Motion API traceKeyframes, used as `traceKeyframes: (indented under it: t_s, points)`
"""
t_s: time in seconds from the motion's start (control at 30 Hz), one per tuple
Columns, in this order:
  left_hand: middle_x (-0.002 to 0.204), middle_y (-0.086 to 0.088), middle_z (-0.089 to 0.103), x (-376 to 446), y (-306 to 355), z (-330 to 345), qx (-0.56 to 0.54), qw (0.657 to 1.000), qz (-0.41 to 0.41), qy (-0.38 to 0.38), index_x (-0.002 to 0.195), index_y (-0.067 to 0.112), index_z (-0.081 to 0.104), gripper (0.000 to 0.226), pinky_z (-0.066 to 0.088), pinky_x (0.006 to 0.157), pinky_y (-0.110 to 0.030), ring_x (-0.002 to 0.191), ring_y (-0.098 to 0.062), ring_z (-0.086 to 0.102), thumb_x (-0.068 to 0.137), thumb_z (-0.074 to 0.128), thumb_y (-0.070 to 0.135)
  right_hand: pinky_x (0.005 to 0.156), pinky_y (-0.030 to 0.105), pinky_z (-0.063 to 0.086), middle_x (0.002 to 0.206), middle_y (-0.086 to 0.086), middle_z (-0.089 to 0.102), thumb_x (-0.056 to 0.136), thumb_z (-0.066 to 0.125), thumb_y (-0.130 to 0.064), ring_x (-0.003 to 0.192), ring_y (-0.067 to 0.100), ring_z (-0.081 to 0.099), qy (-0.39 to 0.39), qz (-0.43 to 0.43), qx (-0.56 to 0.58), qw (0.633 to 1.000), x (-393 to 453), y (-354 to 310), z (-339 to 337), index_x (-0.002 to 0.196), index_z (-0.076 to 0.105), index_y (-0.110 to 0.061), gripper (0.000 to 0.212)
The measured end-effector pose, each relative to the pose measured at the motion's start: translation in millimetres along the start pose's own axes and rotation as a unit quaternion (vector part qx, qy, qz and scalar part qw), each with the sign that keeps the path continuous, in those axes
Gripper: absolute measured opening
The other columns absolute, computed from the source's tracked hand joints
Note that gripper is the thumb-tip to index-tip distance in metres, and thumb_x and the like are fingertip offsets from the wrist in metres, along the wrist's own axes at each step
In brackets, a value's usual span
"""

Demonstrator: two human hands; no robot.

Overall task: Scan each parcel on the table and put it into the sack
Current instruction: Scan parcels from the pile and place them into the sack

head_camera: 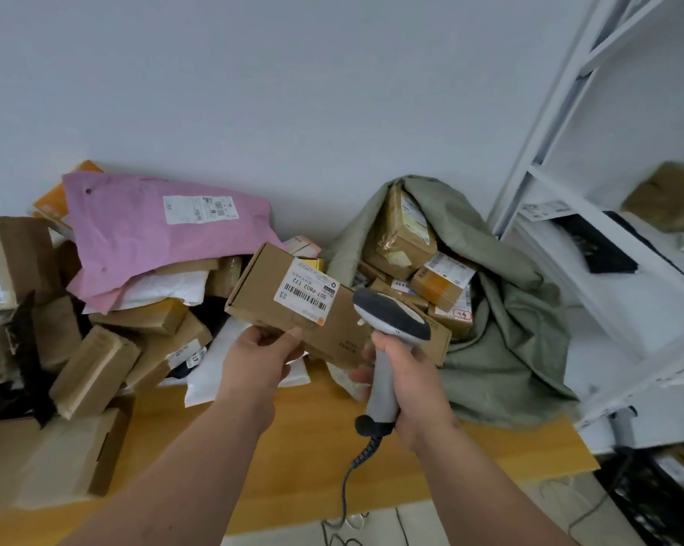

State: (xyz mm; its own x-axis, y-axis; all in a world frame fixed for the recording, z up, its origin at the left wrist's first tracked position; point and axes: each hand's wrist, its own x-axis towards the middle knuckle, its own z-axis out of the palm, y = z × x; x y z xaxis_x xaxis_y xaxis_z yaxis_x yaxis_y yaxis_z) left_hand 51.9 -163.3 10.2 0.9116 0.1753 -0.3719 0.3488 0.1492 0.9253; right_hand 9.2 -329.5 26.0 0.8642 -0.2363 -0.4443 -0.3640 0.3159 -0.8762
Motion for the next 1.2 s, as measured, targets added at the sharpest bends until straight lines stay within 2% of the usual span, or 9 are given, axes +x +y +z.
traceKeyframes:
  t_s: [0.13,0.33,0.43,0.63,0.77,0.83,0.9,1.03,1.2]
  points:
    - [0.096,-0.001,0.074,-1,-1,38,0.056,0.997,-0.009,-0.059,0.105,0.017,0.065,0.018,0.049,0.072,-0.030,0.087,-0.018,0.071,0.088,0.072,0.015,0.081,0.046,0.059,0.103,-0.003,0.065,0.092,0.067,-0.032,0.095,0.019,0.066,0.074,-0.020,0.047,0.996,9,1,-30,0.109,0.058,-0.031,0.019]
    - [0.102,0.001,0.071,10,-8,107,0.126,0.987,-0.002,-0.104,0.112,0.018,0.061,0.026,0.048,0.066,-0.024,0.087,-0.015,0.070,0.089,0.072,0.020,0.073,0.039,0.056,0.097,0.002,0.066,0.093,0.067,-0.031,0.085,0.022,0.066,0.129,-0.029,0.047,0.990,40,-20,-85,0.103,0.059,-0.028,0.014]
    - [0.109,-0.001,0.067,21,-18,142,0.132,0.987,-0.028,-0.084,0.122,0.019,0.049,0.043,0.057,0.076,-0.034,0.090,-0.019,0.071,0.087,0.074,0.023,0.074,0.039,0.055,0.093,0.002,0.067,0.092,0.067,-0.031,0.078,0.023,0.067,0.143,-0.024,0.030,0.989,63,-31,-115,0.100,0.060,-0.029,0.011]
    - [0.103,-0.016,0.067,41,-35,193,0.146,0.980,-0.115,-0.064,0.128,0.017,0.034,0.048,0.051,0.055,-0.030,0.074,-0.021,0.067,0.091,0.065,0.017,0.077,0.040,0.053,0.104,0.000,0.069,0.090,0.070,-0.033,0.086,0.021,0.066,0.107,-0.002,-0.001,0.994,118,-44,-146,0.109,0.061,-0.029,0.021]
    - [0.102,-0.013,0.067,51,-43,205,0.126,0.982,-0.136,-0.027,0.144,0.037,0.028,0.063,0.061,0.067,-0.037,0.087,-0.025,0.068,0.094,0.061,0.019,0.102,0.048,0.047,0.120,0.004,0.062,0.079,0.070,-0.051,0.109,0.026,0.060,0.083,0.028,-0.096,0.992,150,-34,-147,0.114,0.054,-0.035,0.041]
    - [0.104,-0.012,0.068,55,-43,204,0.110,0.984,-0.135,-0.024,0.145,0.046,0.027,0.068,0.061,0.078,-0.043,0.085,-0.025,0.065,0.093,0.060,0.018,0.104,0.051,0.045,0.125,0.007,0.057,0.061,0.066,-0.065,0.112,0.029,0.057,0.100,0.051,-0.145,0.983,162,-26,-147,0.117,0.054,-0.036,0.064]
    - [0.109,-0.006,0.067,60,-40,202,0.135,0.984,-0.113,-0.020,0.146,0.050,0.025,0.071,0.060,0.078,-0.043,0.087,-0.022,0.064,0.092,0.060,0.020,0.106,0.051,0.044,0.129,0.008,0.053,0.061,0.068,-0.066,0.117,0.031,0.054,0.097,0.082,-0.136,0.982,170,-19,-149,0.130,0.052,-0.032,0.079]
    - [0.119,0.004,0.059,67,-34,202,0.266,0.963,-0.039,-0.016,0.150,0.045,0.026,0.063,0.053,0.067,-0.026,0.091,-0.013,0.064,0.098,0.055,0.023,0.108,0.052,0.041,0.130,0.010,0.052,0.080,0.074,-0.050,0.117,0.031,0.052,0.058,0.099,-0.100,0.988,176,-15,-152,0.133,0.049,-0.032,0.061]
    - [0.152,0.001,0.033,76,-37,199,0.350,0.937,-0.007,-0.016,0.148,0.027,0.041,0.053,0.048,0.099,-0.039,0.123,-0.023,0.050,0.097,0.055,0.026,0.105,0.038,0.036,0.130,-0.003,0.051,0.088,0.070,-0.039,0.119,0.019,0.048,0.002,0.050,-0.033,0.998,186,-29,-141,0.124,0.047,-0.039,0.043]
